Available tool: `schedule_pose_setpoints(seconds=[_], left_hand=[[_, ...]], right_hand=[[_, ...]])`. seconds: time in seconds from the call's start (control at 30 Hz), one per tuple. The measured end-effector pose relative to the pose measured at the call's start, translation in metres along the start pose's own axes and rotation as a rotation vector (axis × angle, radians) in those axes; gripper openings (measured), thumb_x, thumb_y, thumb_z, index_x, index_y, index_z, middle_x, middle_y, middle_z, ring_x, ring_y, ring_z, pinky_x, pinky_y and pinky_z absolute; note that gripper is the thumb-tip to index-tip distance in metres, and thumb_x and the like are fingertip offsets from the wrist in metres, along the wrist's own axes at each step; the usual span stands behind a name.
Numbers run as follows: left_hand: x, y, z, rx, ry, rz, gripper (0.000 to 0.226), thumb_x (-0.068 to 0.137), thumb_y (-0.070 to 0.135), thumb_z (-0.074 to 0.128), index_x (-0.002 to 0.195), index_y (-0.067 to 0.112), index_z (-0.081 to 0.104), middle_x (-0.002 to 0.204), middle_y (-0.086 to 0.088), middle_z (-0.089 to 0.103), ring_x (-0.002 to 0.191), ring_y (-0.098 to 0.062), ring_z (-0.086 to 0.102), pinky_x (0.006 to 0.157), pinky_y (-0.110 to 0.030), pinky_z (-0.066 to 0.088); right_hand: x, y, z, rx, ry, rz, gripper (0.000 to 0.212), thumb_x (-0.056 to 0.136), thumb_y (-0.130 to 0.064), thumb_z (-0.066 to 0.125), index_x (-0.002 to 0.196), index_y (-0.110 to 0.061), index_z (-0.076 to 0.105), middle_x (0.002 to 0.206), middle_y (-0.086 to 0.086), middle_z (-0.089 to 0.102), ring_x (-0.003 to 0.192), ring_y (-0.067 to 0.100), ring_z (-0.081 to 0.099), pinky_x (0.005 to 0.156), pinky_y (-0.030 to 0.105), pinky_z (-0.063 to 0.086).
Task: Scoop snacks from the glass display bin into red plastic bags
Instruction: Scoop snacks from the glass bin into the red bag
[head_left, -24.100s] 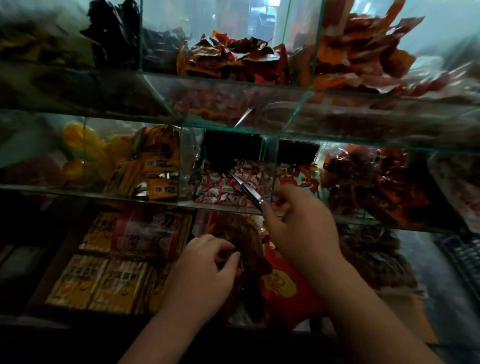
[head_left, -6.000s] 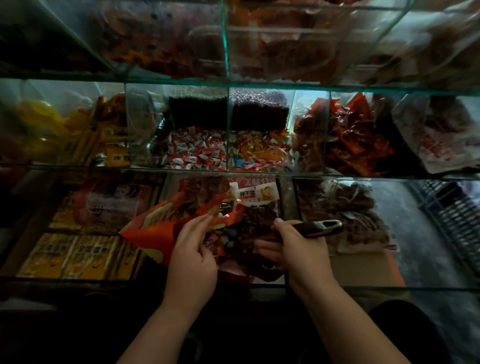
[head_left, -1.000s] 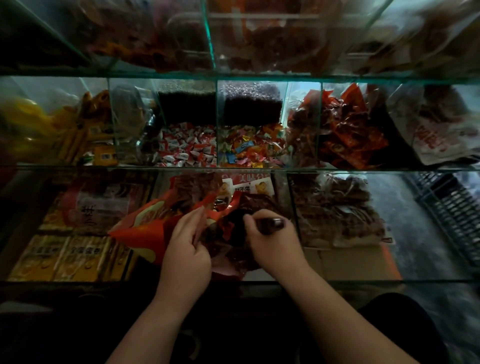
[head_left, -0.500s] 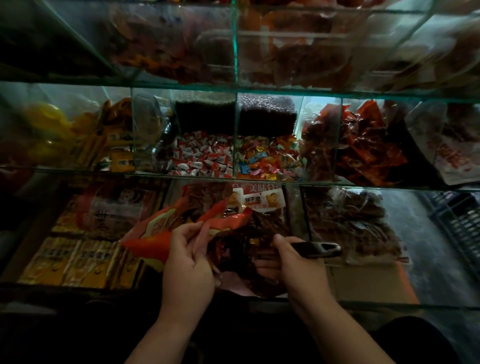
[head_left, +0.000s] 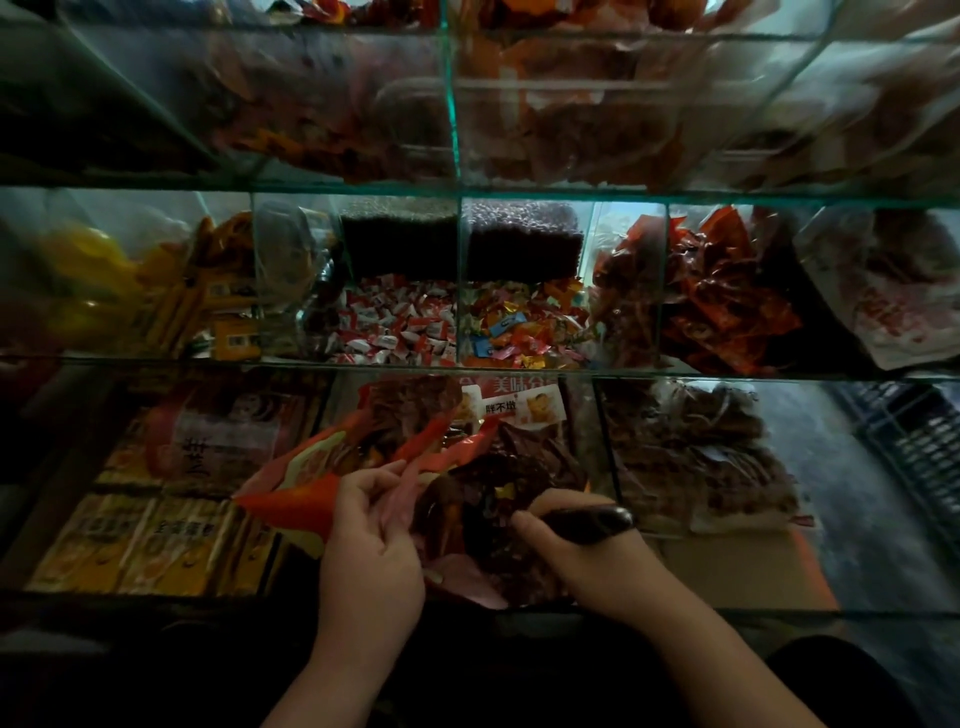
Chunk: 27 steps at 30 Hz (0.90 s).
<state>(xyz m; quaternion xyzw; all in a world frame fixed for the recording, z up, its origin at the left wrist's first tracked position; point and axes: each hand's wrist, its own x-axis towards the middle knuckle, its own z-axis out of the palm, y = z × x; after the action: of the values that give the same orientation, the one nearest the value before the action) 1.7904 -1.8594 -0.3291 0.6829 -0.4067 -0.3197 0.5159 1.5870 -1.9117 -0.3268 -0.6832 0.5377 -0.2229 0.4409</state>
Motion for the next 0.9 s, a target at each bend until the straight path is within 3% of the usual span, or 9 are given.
schedule_pose_setpoints(seconds=[0.07,0.2,0.3,0.4,0.6,0.67,0.73,0.83,0.9], left_hand=[[0.001,0.0,-0.001,-0.005,0.014,0.0,0.036,0.104,0.017,0.056,0.099,0.052,0.052,0.11,0.038,0.061,0.102,0.015,0.061,0.075,-0.013,0.048],[0.001,0.0,-0.001,-0.016,0.0,0.024,0.036,0.103,0.016,0.057,0.101,0.051,0.052,0.111,0.036,0.063,0.103,0.014,0.062,0.072,-0.011,0.052],[0.001,0.0,0.001,-0.01,-0.006,0.041,0.037,0.104,0.013,0.055,0.1,0.05,0.052,0.111,0.034,0.063,0.103,0.013,0.062,0.071,-0.004,0.049],[0.003,-0.001,-0.001,-0.008,-0.015,0.036,0.036,0.104,0.012,0.055,0.1,0.048,0.054,0.116,0.025,0.064,0.115,0.007,0.06,0.081,-0.011,0.05],[-0.004,0.02,-0.002,0.256,-0.02,0.367,0.04,0.095,0.001,0.063,0.087,0.039,0.062,0.128,0.03,0.051,0.134,0.005,0.043,0.105,-0.015,0.041],[-0.006,0.027,0.001,0.277,-0.054,0.507,0.03,0.093,-0.002,0.063,0.091,0.027,0.068,0.122,0.022,0.056,0.128,-0.005,0.052,0.103,-0.029,0.049],[-0.008,0.033,0.009,0.27,-0.122,0.583,0.022,0.091,0.0,0.063,0.095,0.02,0.071,0.112,0.018,0.061,0.115,-0.006,0.06,0.097,-0.028,0.052],[-0.006,0.034,0.026,0.383,-0.274,0.464,0.021,0.094,0.015,0.064,0.114,0.021,0.07,0.117,0.017,0.058,0.116,-0.003,0.056,0.101,-0.026,0.048],[-0.001,0.028,0.036,0.532,-0.324,0.343,0.037,0.096,0.029,0.064,0.132,0.022,0.06,0.132,0.013,0.051,0.127,-0.008,0.049,0.109,-0.029,0.043]], right_hand=[[0.005,-0.004,0.001,0.131,0.097,0.09,0.026,0.095,-0.033,0.068,0.071,-0.024,0.069,0.06,-0.007,0.066,0.055,0.003,0.064,0.053,0.016,0.047],[0.002,0.001,0.01,0.538,0.325,0.32,0.028,0.097,-0.032,0.066,0.074,-0.018,0.072,0.05,0.011,0.063,0.039,0.021,0.06,0.045,0.026,0.047],[-0.007,0.008,0.006,0.663,0.42,0.328,0.025,0.096,-0.039,0.065,0.079,-0.024,0.075,0.045,0.013,0.058,0.034,0.021,0.052,0.041,0.023,0.04],[-0.017,0.01,0.002,0.76,0.444,0.332,0.027,0.095,-0.04,0.065,0.081,-0.019,0.074,0.041,0.015,0.051,0.027,0.018,0.041,0.036,0.017,0.03],[-0.043,0.001,-0.019,0.793,0.488,0.281,0.031,0.098,-0.037,0.06,0.076,-0.018,0.073,0.042,0.018,0.049,0.028,0.018,0.037,0.032,0.017,0.025],[-0.05,-0.007,-0.027,0.772,0.492,0.247,0.032,0.098,-0.037,0.059,0.074,-0.02,0.072,0.043,0.02,0.05,0.028,0.019,0.036,0.032,0.017,0.027],[-0.054,-0.012,-0.032,0.748,0.499,0.241,0.031,0.098,-0.037,0.06,0.075,-0.02,0.072,0.046,0.025,0.053,0.027,0.019,0.038,0.033,0.018,0.03],[-0.056,-0.013,-0.034,0.736,0.51,0.295,0.028,0.099,-0.037,0.061,0.084,-0.015,0.071,0.052,0.028,0.06,0.028,0.017,0.043,0.032,0.019,0.032],[-0.055,-0.012,-0.031,0.719,0.518,0.317,0.027,0.098,-0.04,0.061,0.085,-0.019,0.071,0.054,0.026,0.063,0.03,0.017,0.045,0.032,0.021,0.033]])
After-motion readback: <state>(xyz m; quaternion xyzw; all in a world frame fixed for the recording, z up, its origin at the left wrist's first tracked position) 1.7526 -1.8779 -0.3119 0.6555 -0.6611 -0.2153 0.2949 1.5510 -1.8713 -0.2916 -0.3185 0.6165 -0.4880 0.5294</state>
